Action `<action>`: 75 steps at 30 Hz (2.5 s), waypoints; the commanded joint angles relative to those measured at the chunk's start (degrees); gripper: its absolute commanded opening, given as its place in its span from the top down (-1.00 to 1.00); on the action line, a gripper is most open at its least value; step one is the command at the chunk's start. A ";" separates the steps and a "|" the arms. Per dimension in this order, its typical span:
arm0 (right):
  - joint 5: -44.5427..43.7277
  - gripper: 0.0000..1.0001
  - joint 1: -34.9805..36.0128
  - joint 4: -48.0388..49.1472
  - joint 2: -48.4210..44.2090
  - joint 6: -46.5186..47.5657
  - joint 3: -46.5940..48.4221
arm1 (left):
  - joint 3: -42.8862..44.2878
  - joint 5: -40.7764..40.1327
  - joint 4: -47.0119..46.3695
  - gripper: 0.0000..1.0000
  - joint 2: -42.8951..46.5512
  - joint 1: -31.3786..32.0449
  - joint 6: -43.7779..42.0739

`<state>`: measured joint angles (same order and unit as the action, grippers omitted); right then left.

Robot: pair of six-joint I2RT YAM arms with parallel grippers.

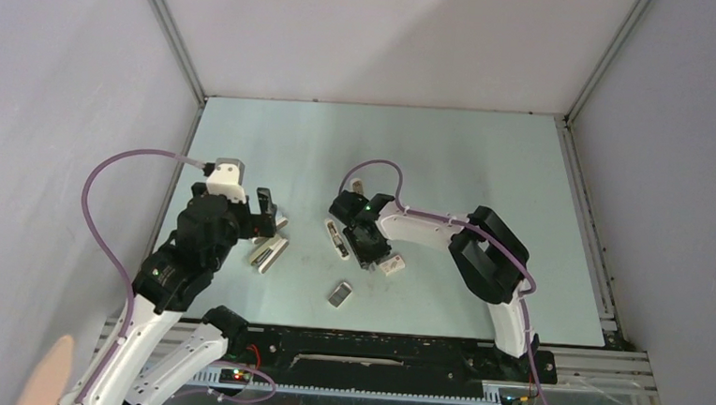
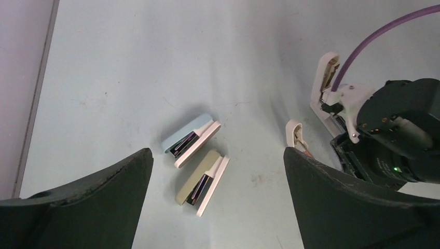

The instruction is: Load the staples into the stapler

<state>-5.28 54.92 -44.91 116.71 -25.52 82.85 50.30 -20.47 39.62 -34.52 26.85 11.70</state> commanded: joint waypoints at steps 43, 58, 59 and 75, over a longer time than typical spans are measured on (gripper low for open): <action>-7.02 0.78 3.40 32.21 -5.98 10.38 -3.49 | -2.14 -1.08 -3.91 -0.99 2.35 -2.15 -1.42; -6.49 0.82 4.34 33.81 -3.04 9.21 -5.92 | -2.24 -1.17 -3.82 -0.99 2.01 -2.22 -1.33; -6.50 0.82 4.37 33.72 -3.02 9.05 -5.89 | -2.23 -1.08 -3.84 -0.99 2.00 -2.24 -1.33; -6.22 0.85 4.56 33.92 -2.61 8.52 -7.14 | -2.24 -0.65 -3.89 -0.99 1.87 -2.23 -1.33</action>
<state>-10.83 59.11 -13.41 113.73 -16.29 76.40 48.42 -20.78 37.43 -32.58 24.99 11.44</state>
